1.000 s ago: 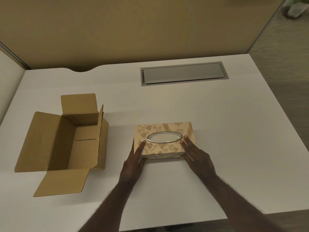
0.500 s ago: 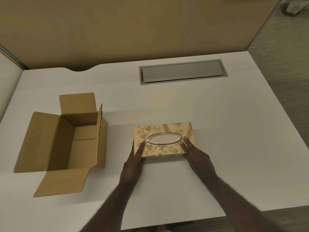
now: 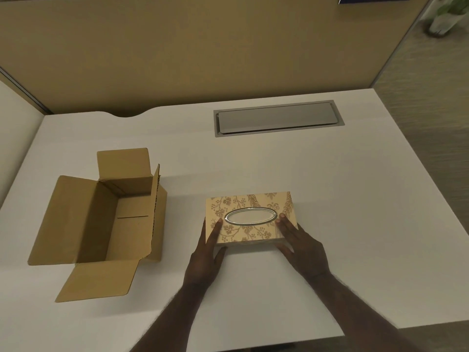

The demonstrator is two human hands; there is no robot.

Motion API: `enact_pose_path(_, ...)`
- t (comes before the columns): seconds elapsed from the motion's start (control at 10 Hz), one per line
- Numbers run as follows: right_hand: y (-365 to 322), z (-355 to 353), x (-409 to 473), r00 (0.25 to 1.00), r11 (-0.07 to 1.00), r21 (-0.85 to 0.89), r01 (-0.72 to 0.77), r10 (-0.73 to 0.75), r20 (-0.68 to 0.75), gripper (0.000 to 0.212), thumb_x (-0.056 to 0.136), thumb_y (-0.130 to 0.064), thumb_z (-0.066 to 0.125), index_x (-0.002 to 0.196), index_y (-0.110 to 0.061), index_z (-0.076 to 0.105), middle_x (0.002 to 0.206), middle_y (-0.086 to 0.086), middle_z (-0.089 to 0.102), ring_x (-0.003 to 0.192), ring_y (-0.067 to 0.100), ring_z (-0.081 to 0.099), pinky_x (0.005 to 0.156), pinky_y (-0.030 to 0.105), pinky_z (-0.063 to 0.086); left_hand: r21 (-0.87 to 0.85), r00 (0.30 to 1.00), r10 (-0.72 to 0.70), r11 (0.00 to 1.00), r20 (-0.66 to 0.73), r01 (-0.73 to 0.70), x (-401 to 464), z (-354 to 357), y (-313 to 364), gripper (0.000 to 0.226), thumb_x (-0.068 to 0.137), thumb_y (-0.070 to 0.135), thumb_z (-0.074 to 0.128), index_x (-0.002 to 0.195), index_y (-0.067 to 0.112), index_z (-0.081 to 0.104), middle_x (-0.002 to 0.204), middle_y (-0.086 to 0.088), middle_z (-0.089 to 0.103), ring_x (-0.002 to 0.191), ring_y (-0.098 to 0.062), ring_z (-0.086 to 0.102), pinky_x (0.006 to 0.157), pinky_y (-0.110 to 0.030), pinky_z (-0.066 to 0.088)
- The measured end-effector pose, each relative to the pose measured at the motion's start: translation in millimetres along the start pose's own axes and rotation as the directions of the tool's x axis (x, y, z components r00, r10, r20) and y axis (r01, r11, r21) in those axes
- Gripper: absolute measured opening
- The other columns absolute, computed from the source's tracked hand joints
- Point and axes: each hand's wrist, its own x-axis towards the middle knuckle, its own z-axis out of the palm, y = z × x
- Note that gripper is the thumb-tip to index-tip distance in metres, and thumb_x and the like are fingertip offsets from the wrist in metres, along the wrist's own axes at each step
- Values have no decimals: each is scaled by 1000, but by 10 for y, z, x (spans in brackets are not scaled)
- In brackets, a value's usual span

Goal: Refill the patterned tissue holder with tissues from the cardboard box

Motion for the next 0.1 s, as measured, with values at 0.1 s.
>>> enact_pose_path(0.1,-1,-9,-33,998,998,-31,-59,60,24,73,86,-61,52,141,-14,49,148,6,50,134,36,49,99,50,48,54,991,-24,998,-134,32,-68,-28,36,89,84,51,63,154,39,9,167,-2,1,146,-29,32,102,-46,49)
